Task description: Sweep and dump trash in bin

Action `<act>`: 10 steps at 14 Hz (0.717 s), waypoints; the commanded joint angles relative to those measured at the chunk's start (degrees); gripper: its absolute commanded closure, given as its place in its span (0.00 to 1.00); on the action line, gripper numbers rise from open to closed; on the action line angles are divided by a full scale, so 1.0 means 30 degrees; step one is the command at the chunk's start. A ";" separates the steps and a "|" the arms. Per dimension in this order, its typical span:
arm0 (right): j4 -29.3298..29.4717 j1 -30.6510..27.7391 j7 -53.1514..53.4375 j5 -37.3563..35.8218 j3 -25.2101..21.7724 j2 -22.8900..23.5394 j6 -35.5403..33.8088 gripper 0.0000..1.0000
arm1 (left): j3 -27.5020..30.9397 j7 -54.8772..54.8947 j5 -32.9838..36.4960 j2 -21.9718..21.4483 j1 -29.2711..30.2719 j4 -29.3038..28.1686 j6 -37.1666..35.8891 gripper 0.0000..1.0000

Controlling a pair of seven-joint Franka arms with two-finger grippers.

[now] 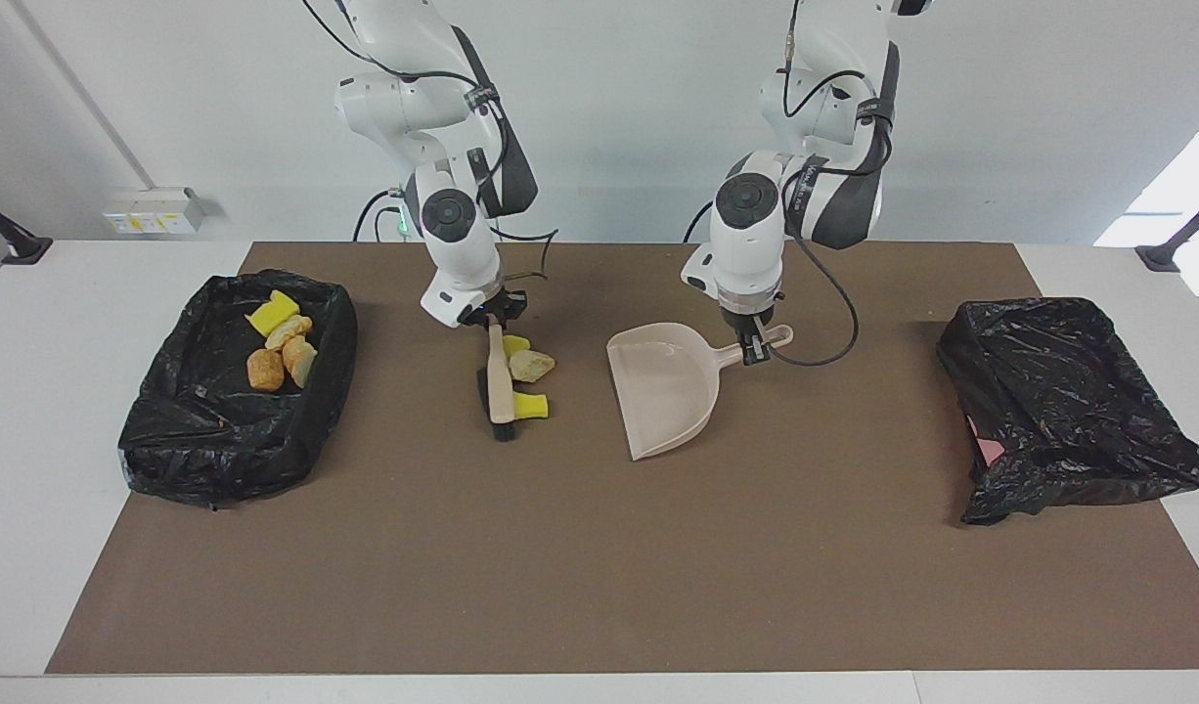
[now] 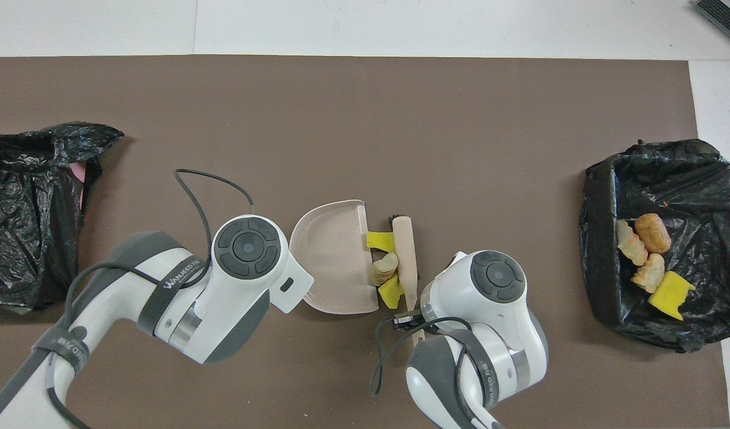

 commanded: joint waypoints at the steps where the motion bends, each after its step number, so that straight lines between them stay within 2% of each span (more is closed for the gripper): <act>1: 0.1276 0.0960 0.1154 0.1753 0.0042 0.0689 0.0197 1.00 | 0.0219 -0.0921 0.0354 -0.0708 -0.0607 -0.1791 0.1903 1.00; 3: 0.2331 0.1258 0.2354 0.1758 -0.0016 0.0342 -0.0616 1.00 | 0.0190 -0.1249 0.0354 -0.0739 -0.0637 -0.1942 0.2348 1.00; 5: 0.2861 0.0879 0.2594 0.1320 -0.0250 -0.0944 -0.3336 1.00 | 0.0160 -0.1367 0.0325 -0.0710 -0.0608 -0.1942 0.2526 1.00; 7: 0.3038 -0.0581 0.2565 -0.0603 -0.0339 -0.2263 -0.5563 1.00 | 0.0189 -0.1426 0.0296 -0.0681 -0.0520 -0.1884 0.2438 1.00; 10: 0.4237 -0.0911 0.3465 -0.4326 -0.0165 -0.2473 -0.9430 1.00 | 0.0189 -0.1397 0.0120 -0.0476 -0.0344 -0.1533 0.2234 1.00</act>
